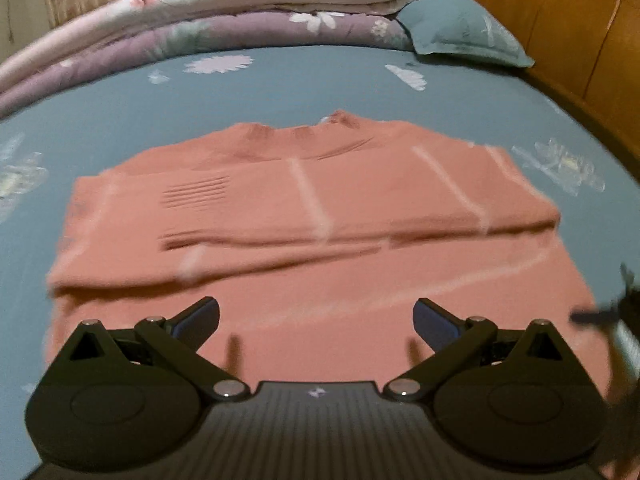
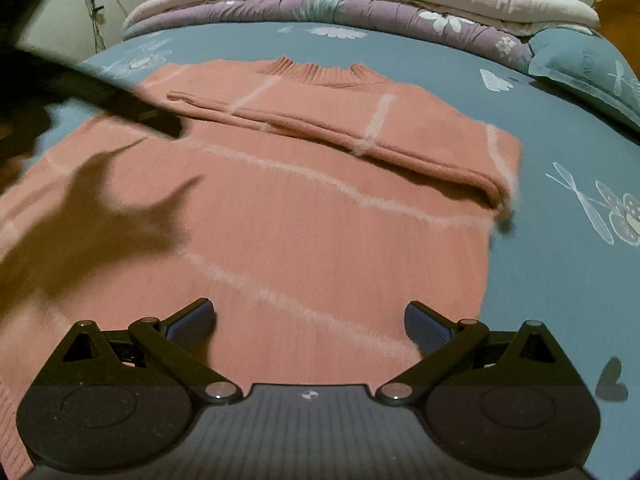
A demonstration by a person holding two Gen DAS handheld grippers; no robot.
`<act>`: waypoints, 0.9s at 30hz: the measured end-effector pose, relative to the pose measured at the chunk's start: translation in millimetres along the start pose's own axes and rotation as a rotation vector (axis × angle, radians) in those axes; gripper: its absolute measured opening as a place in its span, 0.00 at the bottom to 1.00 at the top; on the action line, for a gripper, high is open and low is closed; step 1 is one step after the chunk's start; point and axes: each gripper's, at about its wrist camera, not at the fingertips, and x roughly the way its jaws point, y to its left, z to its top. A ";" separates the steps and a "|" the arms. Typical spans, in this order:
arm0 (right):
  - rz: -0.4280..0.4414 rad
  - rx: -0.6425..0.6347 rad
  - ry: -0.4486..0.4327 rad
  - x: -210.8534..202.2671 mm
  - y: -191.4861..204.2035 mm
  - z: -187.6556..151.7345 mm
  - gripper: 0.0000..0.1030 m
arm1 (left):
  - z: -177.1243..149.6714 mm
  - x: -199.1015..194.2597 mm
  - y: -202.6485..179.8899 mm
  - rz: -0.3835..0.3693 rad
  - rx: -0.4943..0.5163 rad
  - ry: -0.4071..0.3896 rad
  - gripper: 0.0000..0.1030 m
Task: Fold clothes
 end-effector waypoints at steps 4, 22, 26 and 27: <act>0.006 0.002 -0.009 -0.9 -0.6 -2.5 1.00 | 7.2 25.4 -22.6 -0.092 0.003 -0.009 0.99; 0.016 0.003 -0.022 -7.0 -1.3 -10.0 1.00 | 19.5 56.4 -94.5 -0.286 -0.051 0.120 0.99; 0.027 0.014 -0.018 -10.8 -3.0 -13.5 1.00 | 13.0 38.9 -96.8 -0.304 0.000 0.126 0.99; 0.028 0.015 -0.017 -11.2 -3.1 -13.8 1.00 | 12.0 29.7 -94.2 -0.300 0.012 0.112 0.99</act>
